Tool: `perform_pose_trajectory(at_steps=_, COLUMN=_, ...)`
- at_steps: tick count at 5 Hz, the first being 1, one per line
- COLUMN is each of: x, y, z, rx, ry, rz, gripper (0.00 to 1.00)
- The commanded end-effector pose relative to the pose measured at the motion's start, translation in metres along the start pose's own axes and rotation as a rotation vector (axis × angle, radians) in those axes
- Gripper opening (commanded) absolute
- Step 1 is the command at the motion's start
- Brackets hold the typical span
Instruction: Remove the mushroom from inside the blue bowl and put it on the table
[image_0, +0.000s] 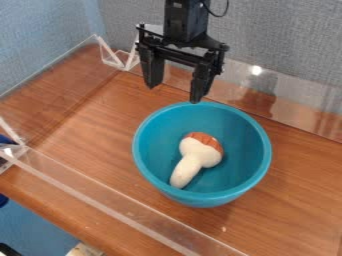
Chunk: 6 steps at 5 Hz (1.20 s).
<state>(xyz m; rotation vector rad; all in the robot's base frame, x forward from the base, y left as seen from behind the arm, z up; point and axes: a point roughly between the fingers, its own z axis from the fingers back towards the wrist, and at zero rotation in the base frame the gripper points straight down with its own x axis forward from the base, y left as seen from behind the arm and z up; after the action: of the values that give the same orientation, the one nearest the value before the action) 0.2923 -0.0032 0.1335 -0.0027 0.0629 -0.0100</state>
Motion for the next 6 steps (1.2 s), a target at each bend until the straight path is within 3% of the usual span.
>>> perform_pose_trajectory(at_steps=1, x=-0.005, y=-0.022, z=-0.018, rx=0.011, ry=0.045, rz=-0.249, gripper=1.0)
perform_pose_trajectory(at_steps=2, x=-0.014, y=-0.067, z=-0.064, rx=0.004, ry=0.124, rz=-0.499, gripper=1.0)
perform_pose_trajectory(at_steps=3, x=0.0, y=-0.117, z=-0.101, rx=0.01, ry=0.155, rz=-0.665, gripper=1.0)
perform_pose_trajectory(at_steps=4, x=-0.002, y=-0.114, z=-0.107, rx=0.017, ry=0.156, rz=-0.671, gripper=0.0)
perform_pose_trajectory(at_steps=6, x=-0.009, y=-0.107, z=-0.102, rx=0.016, ry=0.157, rz=-0.67, gripper=0.0)
